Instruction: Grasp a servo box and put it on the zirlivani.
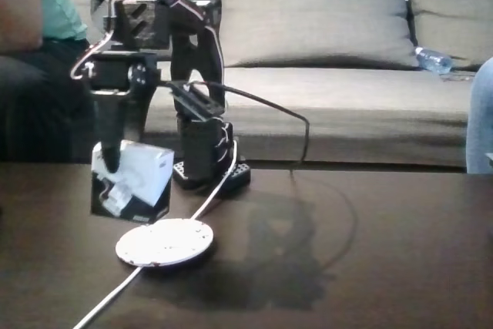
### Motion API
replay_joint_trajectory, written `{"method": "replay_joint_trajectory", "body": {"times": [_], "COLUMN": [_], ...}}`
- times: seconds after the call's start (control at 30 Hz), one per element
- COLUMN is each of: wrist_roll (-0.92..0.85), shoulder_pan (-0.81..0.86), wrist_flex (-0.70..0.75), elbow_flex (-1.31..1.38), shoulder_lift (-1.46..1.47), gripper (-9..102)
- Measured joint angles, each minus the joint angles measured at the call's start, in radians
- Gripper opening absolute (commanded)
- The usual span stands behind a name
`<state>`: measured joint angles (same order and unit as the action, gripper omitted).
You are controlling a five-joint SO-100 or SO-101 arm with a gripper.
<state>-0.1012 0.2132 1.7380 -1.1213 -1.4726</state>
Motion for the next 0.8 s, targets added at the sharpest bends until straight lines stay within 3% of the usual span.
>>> {"method": "replay_joint_trajectory", "body": {"times": [0.63, 0.8], "wrist_roll": [-0.037, -0.048], "shoulder_pan": [0.031, 0.031], "wrist_flex": [-0.014, -0.095], "elbow_flex": [-0.423, -0.541], "shoulder_lift": [-0.247, -0.288], "gripper": [13, 13]}}
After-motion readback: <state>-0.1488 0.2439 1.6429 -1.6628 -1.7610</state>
